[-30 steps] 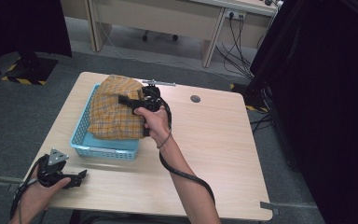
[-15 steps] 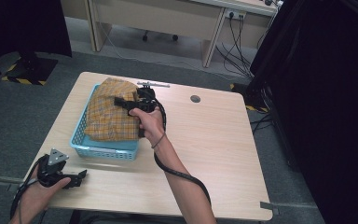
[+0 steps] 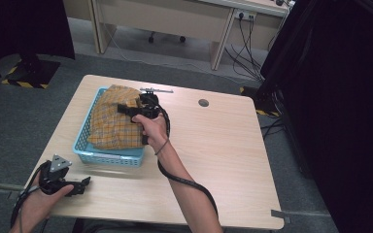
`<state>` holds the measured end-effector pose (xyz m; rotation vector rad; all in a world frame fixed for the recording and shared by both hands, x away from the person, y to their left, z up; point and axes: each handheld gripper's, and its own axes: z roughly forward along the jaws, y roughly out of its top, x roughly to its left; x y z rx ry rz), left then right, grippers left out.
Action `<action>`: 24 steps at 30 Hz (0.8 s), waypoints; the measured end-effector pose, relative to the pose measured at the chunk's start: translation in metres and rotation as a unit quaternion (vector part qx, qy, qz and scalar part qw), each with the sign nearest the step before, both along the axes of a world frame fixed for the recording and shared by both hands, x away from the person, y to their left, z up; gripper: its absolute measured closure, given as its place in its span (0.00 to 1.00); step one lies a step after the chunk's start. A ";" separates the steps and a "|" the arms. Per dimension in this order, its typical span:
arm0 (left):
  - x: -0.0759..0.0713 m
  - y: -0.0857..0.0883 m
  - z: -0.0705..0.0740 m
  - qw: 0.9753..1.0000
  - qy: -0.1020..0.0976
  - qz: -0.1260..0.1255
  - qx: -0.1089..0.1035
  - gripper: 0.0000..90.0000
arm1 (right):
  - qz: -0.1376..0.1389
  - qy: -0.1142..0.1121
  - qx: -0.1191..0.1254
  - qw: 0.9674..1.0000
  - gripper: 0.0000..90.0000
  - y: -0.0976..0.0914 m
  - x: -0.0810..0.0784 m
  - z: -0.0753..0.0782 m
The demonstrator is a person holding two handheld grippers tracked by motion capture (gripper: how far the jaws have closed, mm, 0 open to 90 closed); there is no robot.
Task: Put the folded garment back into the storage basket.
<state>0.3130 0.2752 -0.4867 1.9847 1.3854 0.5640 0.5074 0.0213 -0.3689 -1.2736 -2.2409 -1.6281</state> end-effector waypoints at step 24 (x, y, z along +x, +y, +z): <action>0.000 0.000 0.000 1.000 0.002 -0.002 -0.002 0.00 | 0.002 0.030 -0.013 0.999 0.74 0.013 0.005 -0.020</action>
